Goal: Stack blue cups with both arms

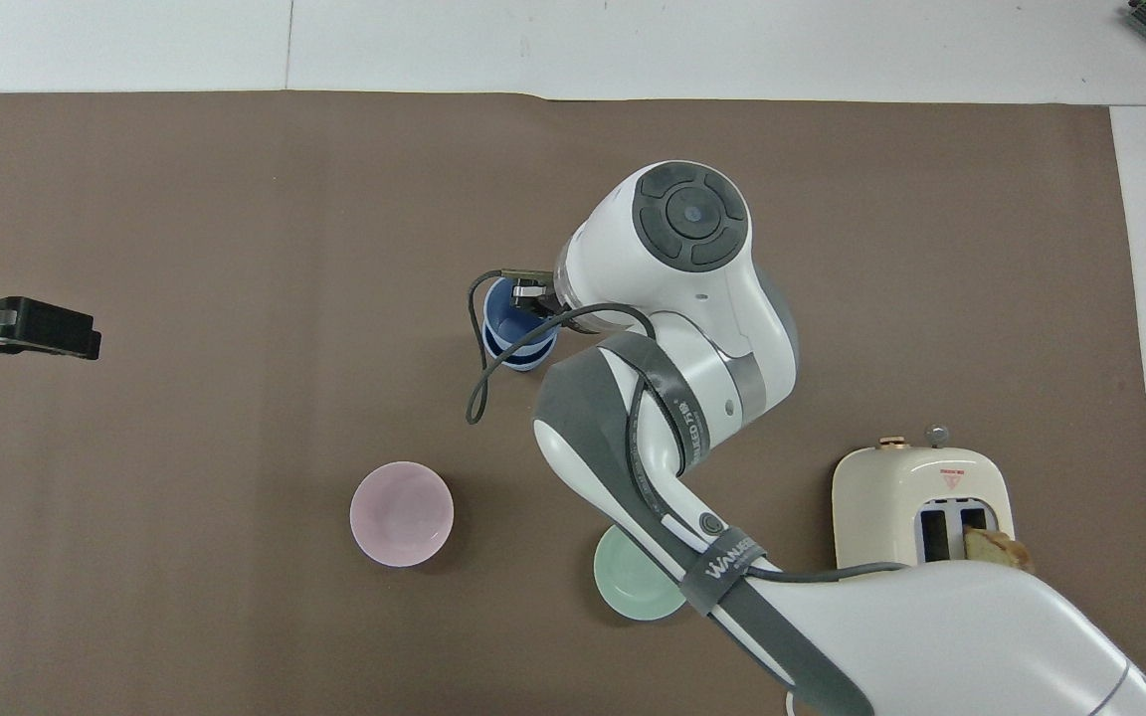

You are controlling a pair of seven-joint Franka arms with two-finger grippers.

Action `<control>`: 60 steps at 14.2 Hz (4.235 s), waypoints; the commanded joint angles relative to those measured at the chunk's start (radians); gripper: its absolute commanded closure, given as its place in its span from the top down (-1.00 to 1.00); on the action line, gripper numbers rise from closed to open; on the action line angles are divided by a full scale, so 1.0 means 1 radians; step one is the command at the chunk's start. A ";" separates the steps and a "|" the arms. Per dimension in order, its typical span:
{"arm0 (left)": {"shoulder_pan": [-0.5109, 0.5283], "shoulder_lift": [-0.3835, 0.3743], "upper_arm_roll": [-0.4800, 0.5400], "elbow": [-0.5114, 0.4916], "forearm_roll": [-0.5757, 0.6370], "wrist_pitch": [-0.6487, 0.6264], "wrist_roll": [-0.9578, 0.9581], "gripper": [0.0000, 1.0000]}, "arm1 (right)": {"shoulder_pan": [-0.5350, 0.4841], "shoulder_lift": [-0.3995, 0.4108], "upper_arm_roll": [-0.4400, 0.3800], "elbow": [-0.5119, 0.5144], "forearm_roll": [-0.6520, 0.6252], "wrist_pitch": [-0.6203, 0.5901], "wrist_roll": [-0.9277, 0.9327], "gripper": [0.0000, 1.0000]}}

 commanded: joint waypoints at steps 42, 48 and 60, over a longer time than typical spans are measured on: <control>0.011 -0.008 -0.003 0.011 -0.010 -0.021 0.008 1.00 | -0.463 -0.395 -0.018 0.084 -0.063 -0.681 -0.520 1.00; 0.011 -0.008 -0.003 0.009 -0.010 -0.021 0.008 1.00 | -0.455 -0.404 -0.015 0.081 -0.065 -0.668 -0.527 1.00; 0.011 -0.007 -0.003 0.009 -0.010 -0.021 0.008 1.00 | -0.508 -0.406 -0.021 0.064 -0.063 -0.647 -0.535 1.00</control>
